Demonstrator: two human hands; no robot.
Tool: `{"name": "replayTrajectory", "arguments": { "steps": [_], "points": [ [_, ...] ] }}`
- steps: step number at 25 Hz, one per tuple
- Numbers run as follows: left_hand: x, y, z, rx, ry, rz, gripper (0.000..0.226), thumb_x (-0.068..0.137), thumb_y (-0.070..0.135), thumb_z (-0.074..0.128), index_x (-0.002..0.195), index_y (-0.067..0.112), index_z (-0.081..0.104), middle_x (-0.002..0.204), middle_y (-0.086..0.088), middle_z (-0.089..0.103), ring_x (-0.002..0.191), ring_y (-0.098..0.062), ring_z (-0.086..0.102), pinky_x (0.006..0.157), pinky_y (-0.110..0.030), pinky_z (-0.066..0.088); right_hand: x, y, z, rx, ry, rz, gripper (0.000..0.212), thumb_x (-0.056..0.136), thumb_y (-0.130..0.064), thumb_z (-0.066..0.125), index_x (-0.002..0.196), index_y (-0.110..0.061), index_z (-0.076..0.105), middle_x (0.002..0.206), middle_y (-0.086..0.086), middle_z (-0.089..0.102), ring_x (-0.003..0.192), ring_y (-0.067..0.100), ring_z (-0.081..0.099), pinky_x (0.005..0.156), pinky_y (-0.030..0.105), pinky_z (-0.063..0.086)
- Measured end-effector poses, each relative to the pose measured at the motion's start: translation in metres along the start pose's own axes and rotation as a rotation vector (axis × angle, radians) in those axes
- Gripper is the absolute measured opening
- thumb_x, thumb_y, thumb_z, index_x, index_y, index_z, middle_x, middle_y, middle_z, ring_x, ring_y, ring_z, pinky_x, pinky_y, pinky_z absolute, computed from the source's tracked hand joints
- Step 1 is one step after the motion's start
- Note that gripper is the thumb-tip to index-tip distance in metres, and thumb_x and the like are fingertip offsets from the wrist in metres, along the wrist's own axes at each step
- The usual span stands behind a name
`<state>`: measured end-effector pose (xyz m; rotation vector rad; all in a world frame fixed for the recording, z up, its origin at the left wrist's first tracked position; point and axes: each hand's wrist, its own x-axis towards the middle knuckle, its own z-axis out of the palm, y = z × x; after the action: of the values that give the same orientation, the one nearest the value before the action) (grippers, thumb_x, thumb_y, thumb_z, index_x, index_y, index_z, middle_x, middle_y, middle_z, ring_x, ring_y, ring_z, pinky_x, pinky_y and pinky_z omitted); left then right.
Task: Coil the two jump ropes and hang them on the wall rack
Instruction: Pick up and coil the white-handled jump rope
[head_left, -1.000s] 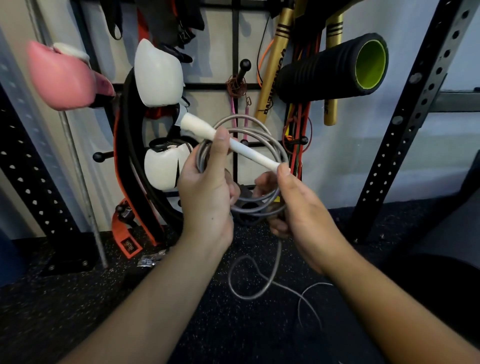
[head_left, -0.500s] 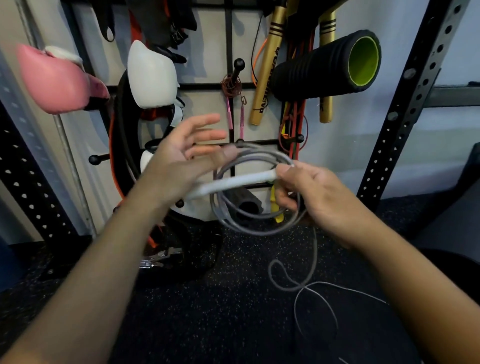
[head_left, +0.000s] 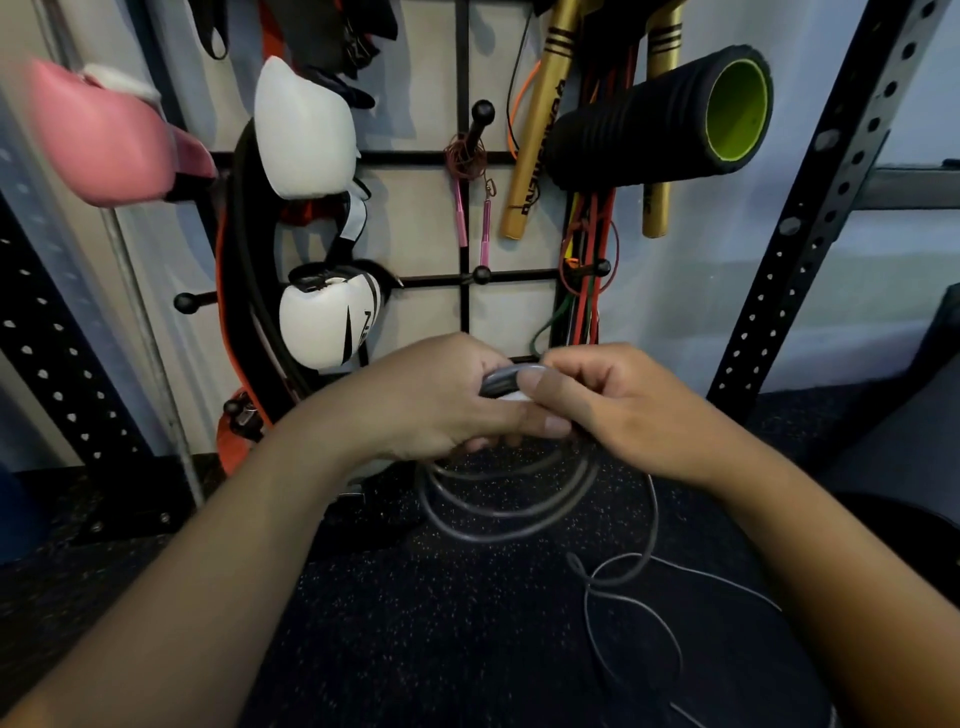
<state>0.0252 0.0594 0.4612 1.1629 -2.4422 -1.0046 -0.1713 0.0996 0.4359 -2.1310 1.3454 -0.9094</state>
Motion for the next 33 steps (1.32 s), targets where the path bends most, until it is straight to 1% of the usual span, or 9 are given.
{"name": "replayTrajectory", "arguments": {
  "steps": [4, 6, 9, 14, 17, 22, 26, 29, 33],
  "points": [
    [0.0, -0.005, -0.004, -0.314, 0.116, 0.115, 0.038, 0.082, 0.06, 0.064, 0.073, 0.023, 0.061, 0.048, 0.013, 0.048, 0.04, -0.003, 0.037, 0.041, -0.019, 0.03, -0.005, -0.007, -0.009, 0.246, 0.145, 0.003, 0.035, 0.103, -0.036, 0.049, 0.093, -0.011, 0.072, 0.07, -0.009, 0.07, 0.057, 0.004, 0.061, 0.059, 0.014, 0.044],
    [-0.001, -0.008, -0.006, -0.54, 0.165, 0.14, 0.038, 0.084, 0.057, 0.062, 0.076, 0.02, 0.061, 0.048, 0.012, 0.041, 0.039, -0.006, 0.03, 0.039, -0.021, 0.024, -0.006, -0.007, -0.009, 0.377, 0.167, 0.029, 0.034, 0.106, -0.037, 0.046, 0.104, -0.015, 0.072, 0.08, -0.005, 0.07, 0.05, 0.016, 0.052, 0.048, 0.027, 0.037],
    [-0.001, -0.01, -0.007, -0.553, 0.171, 0.195, 0.034, 0.087, 0.055, 0.062, 0.082, 0.022, 0.067, 0.053, 0.01, 0.035, 0.041, -0.01, 0.023, 0.04, -0.022, 0.019, -0.007, -0.003, -0.005, 0.39, 0.174, 0.076, 0.04, 0.109, -0.043, 0.035, 0.094, -0.024, 0.067, 0.054, -0.016, 0.056, 0.04, 0.009, 0.029, 0.046, 0.027, 0.02],
    [-0.001, -0.014, -0.012, -0.505, 0.24, 0.235, 0.036, 0.088, 0.052, 0.062, 0.082, 0.017, 0.065, 0.056, 0.006, 0.036, 0.04, -0.009, 0.024, 0.039, -0.019, 0.019, -0.007, -0.002, -0.01, 0.315, 0.196, 0.036, 0.031, 0.104, -0.044, 0.044, 0.095, -0.022, 0.064, 0.05, -0.013, 0.039, 0.039, 0.008, 0.028, 0.041, 0.023, 0.028],
    [0.003, -0.019, -0.017, -0.822, 0.42, 0.281, 0.039, 0.086, 0.059, 0.059, 0.074, 0.022, 0.058, 0.053, 0.011, 0.035, 0.036, -0.005, 0.024, 0.033, -0.018, 0.024, -0.004, 0.012, -0.02, 0.394, 0.285, 0.091, 0.029, 0.101, -0.039, 0.055, 0.096, -0.013, 0.068, 0.057, -0.001, 0.036, 0.043, 0.013, 0.026, 0.041, 0.023, 0.024],
    [0.017, 0.001, 0.011, -1.394, 0.564, 0.289, 0.046, 0.087, 0.064, 0.055, 0.068, 0.023, 0.044, 0.052, 0.01, 0.028, 0.033, -0.003, 0.022, 0.03, -0.018, 0.022, -0.001, 0.026, 0.002, 0.648, 0.316, 0.227, 0.045, 0.088, -0.064, 0.056, 0.079, -0.022, 0.068, 0.063, 0.0, 0.04, 0.054, 0.017, 0.032, 0.048, 0.03, 0.031],
    [0.031, 0.003, 0.026, -1.681, 0.746, 0.286, 0.05, 0.099, 0.062, 0.045, 0.071, 0.021, 0.042, 0.056, 0.008, 0.029, 0.041, -0.006, 0.029, 0.042, -0.019, 0.036, 0.01, 0.009, 0.039, 0.922, 0.136, 0.198, 0.077, 0.08, -0.088, 0.042, 0.119, -0.026, 0.066, 0.085, 0.005, 0.064, 0.063, 0.017, 0.056, 0.053, 0.034, 0.045],
    [0.037, -0.005, 0.03, -1.652, 0.768, 0.249, 0.051, 0.098, 0.066, 0.043, 0.074, 0.021, 0.044, 0.06, 0.008, 0.039, 0.052, -0.009, 0.045, 0.063, -0.028, 0.049, 0.009, -0.011, 0.062, 0.736, 0.241, 0.18, 0.054, 0.087, -0.078, 0.051, 0.122, -0.038, 0.057, 0.068, -0.001, 0.067, 0.046, 0.02, 0.055, 0.043, 0.03, 0.042],
    [0.041, -0.004, 0.04, -1.423, 0.735, 0.279, 0.041, 0.102, 0.054, 0.046, 0.079, 0.02, 0.049, 0.068, 0.009, 0.05, 0.066, -0.009, 0.053, 0.077, -0.032, 0.052, 0.007, -0.017, 0.065, 0.871, 0.554, 0.157, 0.027, 0.096, -0.045, 0.061, 0.107, -0.021, 0.065, 0.062, 0.003, 0.053, 0.046, 0.01, 0.042, 0.039, 0.021, 0.031]
  ]
}}
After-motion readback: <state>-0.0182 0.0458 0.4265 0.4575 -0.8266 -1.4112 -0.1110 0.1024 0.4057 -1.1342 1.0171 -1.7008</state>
